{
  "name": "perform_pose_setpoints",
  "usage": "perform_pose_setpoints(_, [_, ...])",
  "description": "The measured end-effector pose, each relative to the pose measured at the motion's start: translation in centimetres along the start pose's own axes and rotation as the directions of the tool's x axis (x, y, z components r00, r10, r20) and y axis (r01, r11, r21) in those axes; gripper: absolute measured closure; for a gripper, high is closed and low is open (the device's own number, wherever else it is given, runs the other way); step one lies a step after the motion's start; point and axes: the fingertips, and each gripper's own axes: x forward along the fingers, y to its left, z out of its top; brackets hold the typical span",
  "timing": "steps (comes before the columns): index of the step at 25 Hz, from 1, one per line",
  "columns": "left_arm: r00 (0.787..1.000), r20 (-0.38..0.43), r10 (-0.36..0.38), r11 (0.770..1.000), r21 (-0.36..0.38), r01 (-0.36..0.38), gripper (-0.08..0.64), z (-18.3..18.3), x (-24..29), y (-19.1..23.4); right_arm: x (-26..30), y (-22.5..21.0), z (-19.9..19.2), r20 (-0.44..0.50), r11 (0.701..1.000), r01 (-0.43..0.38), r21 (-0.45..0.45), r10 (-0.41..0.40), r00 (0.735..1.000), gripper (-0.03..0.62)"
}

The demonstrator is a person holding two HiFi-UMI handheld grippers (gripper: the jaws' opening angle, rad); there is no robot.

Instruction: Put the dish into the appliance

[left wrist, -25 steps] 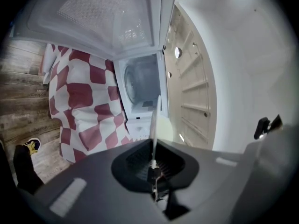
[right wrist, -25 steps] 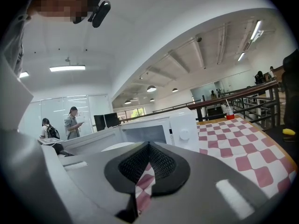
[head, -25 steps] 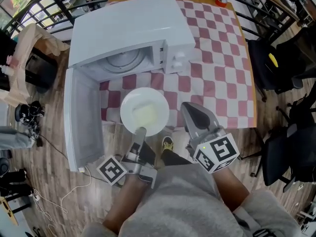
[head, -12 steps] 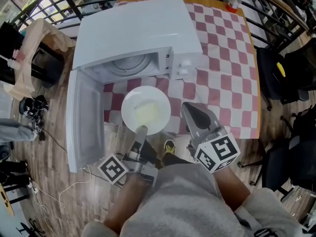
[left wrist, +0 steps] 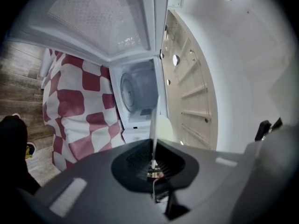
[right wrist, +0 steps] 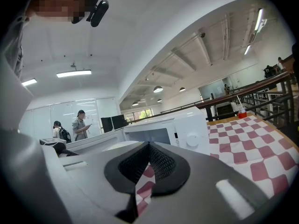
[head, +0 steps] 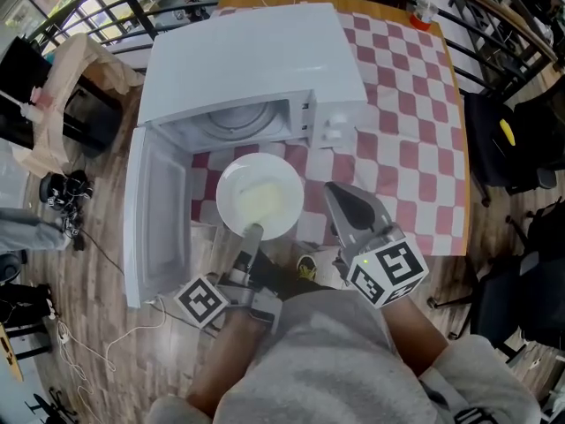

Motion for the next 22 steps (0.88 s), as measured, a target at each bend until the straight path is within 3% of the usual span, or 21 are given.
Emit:
perform_pose_setpoints(11, [1.000, 0.009, -0.002, 1.000, -0.013, 0.002, 0.540, 1.7, -0.1, 0.5, 1.5, 0.6, 0.1, -0.015, 1.000, 0.001, -0.011, -0.002, 1.000, 0.592])
perform_pose_setpoints(22, [1.000, -0.008, 0.010, 0.999, -0.037, -0.011, 0.540, 5.0, 3.7, 1.2, 6.0, -0.7, 0.8, -0.036, 1.000, 0.011, -0.010, -0.011, 0.999, 0.592])
